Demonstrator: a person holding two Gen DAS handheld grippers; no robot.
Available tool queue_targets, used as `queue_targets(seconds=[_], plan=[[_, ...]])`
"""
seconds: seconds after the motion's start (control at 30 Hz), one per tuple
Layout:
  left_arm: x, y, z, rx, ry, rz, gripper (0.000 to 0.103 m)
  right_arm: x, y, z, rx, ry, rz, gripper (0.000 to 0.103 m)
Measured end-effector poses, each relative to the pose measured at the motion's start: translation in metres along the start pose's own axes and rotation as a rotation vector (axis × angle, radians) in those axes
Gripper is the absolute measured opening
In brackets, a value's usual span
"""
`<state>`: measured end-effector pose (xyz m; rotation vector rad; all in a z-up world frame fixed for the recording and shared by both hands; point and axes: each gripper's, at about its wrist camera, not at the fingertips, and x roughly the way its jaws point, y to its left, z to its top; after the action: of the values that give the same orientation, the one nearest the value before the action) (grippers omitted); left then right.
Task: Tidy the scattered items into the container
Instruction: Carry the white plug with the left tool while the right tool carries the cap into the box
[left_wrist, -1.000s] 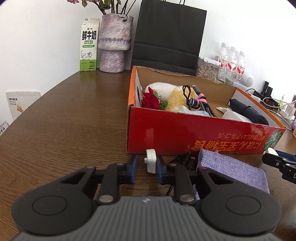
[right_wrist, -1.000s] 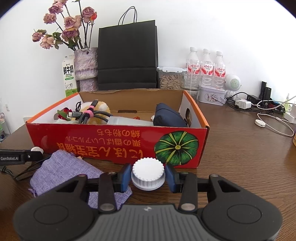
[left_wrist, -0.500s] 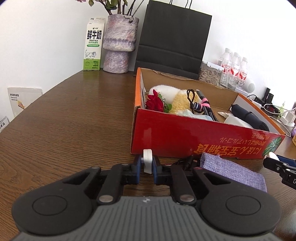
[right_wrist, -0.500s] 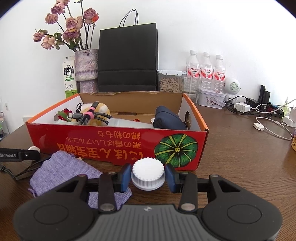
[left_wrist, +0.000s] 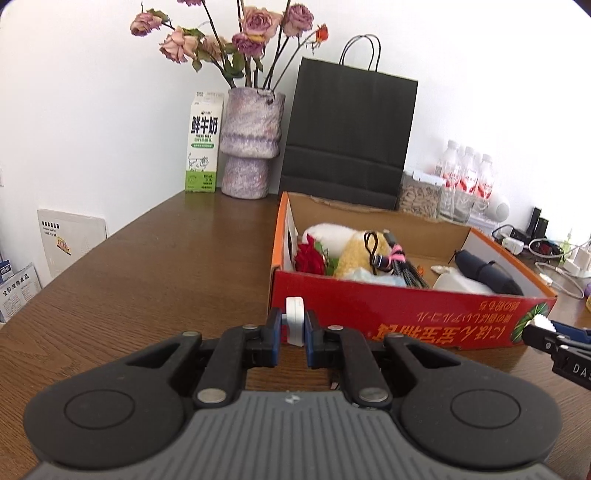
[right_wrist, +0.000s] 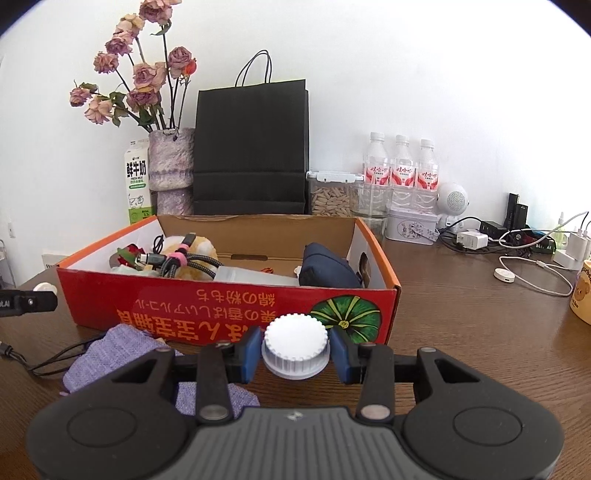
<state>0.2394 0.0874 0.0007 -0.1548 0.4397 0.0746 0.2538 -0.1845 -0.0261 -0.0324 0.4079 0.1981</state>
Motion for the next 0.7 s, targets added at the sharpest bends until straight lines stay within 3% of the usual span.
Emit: queue_targets(seconds=[0.37,0.7], plan=[[-0.01,-0.021,0.038,-0.012,-0.106,-0.072,0.013,-0.013,-0.01,0.039,0.03,-0.13,0.03,0.039],[0.027,-0.066,0.077,-0.001,-0.153,-0.141,0.013,0.027,-0.009,0.085,0.043,-0.18,0.033,0.039]])
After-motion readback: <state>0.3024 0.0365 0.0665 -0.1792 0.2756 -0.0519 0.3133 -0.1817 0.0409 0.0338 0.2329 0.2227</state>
